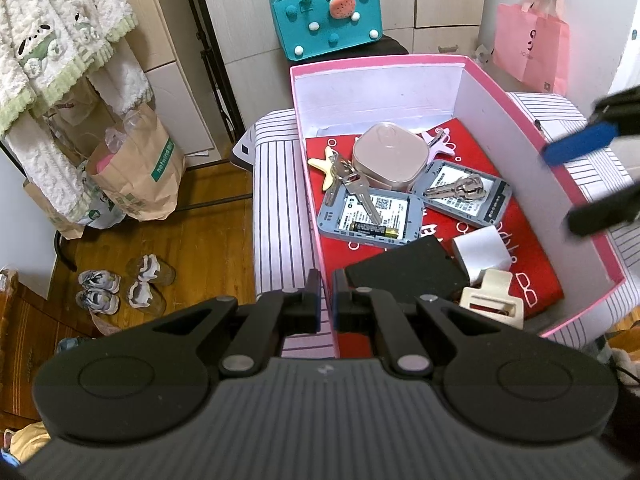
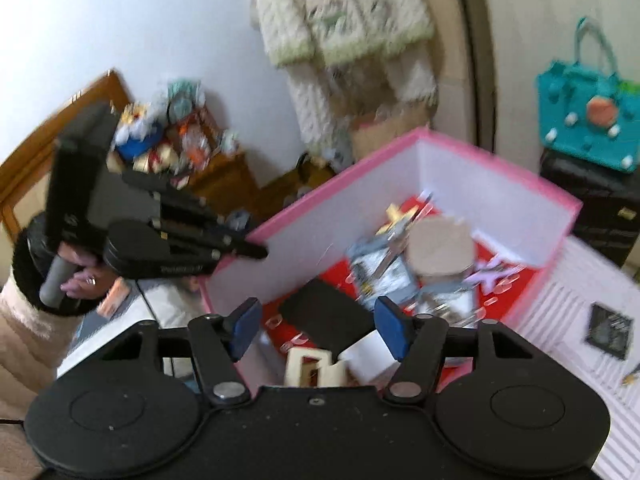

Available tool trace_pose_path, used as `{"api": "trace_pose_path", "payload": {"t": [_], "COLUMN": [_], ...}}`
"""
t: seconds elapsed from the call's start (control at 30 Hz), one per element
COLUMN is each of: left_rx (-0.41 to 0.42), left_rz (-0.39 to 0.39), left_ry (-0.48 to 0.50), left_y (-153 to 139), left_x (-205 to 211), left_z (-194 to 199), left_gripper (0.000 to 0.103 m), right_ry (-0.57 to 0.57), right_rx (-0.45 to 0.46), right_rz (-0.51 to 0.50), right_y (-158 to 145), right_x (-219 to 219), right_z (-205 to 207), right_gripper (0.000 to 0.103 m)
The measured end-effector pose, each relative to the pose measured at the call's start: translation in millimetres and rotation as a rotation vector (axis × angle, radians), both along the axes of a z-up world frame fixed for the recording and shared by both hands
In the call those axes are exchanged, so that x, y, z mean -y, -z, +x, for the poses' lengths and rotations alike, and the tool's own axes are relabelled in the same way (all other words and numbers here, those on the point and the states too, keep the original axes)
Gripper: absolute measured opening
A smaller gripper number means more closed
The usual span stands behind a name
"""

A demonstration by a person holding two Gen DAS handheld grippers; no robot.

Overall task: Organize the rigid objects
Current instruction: 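Carry the cream clip with the right tool into the box and release, then grasp the yellow AA battery with the right tool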

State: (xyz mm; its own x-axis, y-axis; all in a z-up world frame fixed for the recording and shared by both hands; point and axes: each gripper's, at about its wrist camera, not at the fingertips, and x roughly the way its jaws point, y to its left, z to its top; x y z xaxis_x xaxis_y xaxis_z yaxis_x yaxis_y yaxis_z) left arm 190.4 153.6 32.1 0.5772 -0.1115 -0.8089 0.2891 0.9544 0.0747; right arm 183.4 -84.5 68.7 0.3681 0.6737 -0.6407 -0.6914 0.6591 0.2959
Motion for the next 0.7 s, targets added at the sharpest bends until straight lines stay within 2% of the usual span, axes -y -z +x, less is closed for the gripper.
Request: {"api": "trace_pose_path", "payload": {"t": [0.13,0.3,0.47,0.7], "left_rx": [-0.016,-0.060,-0.132,-0.143], "left_rz": [-0.002,-0.008,-0.046,-0.055], "left_ry": [0.000,0.004,0.004,-0.001], "left_y": [-1,-3,-4,-5], "left_x": [-1,-1,-9,-11], "left_z": [2,9,18,20], "left_gripper": [0.004,0.005,0.005,0.005], "right_ry": [0.101,0.246,0.342,0.439], "right_rx": [0.098,0.240,0.246,0.222], "right_rz": [-0.009,-0.131,-0.167,-0.163], "right_y": [-5,9,33,71], "right_x": [32,63,96,125], "right_z": [-6,-9,1,20], "right_gripper": [0.070,0.073,0.073,0.072]}}
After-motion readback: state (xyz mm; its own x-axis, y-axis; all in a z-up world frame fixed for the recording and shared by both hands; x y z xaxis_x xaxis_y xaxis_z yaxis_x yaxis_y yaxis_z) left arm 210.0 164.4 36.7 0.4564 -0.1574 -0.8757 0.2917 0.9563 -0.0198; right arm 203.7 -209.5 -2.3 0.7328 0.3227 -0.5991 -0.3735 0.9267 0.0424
